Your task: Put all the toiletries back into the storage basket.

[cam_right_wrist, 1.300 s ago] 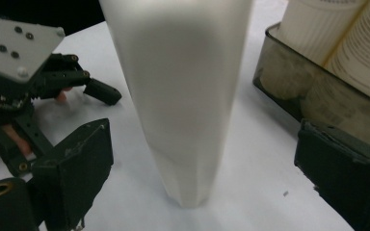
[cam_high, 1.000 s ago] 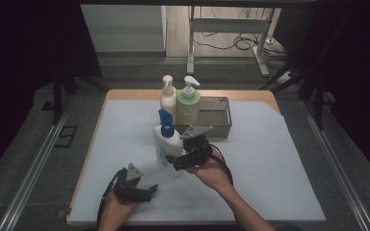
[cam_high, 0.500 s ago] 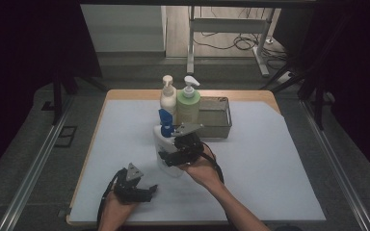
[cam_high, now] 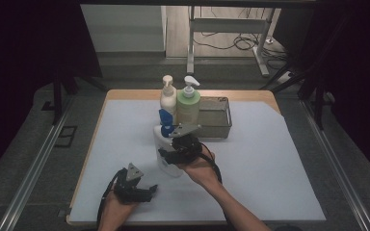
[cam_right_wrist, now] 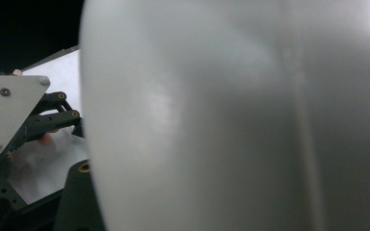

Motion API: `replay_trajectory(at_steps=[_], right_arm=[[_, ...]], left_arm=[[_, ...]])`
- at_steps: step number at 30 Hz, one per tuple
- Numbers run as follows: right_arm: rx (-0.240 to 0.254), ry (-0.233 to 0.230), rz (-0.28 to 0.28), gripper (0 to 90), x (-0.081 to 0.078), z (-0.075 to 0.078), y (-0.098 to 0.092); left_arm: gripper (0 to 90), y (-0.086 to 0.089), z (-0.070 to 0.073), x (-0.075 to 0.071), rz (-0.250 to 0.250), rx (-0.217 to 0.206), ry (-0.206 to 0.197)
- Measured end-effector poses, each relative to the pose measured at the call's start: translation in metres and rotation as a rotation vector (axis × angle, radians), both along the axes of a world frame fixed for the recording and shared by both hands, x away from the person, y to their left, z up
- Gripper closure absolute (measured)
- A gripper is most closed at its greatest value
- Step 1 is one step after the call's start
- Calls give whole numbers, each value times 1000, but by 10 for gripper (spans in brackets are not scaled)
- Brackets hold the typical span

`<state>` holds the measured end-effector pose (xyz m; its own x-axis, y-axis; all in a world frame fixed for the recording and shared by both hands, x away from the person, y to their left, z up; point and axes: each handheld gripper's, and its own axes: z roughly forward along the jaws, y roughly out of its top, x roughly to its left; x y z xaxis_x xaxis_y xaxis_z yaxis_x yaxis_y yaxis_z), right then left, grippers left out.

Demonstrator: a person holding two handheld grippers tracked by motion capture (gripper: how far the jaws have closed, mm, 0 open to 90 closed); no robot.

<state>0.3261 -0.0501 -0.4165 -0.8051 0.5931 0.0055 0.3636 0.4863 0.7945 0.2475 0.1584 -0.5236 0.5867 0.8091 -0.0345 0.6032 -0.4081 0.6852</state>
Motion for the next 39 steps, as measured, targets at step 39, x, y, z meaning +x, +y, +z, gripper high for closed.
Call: replay_trajectory(at_steps=[39], right_arm=[[-3,19,-41,398,-3,61,-82]], left_arm=[[120,0,0,0,0,-1,1]])
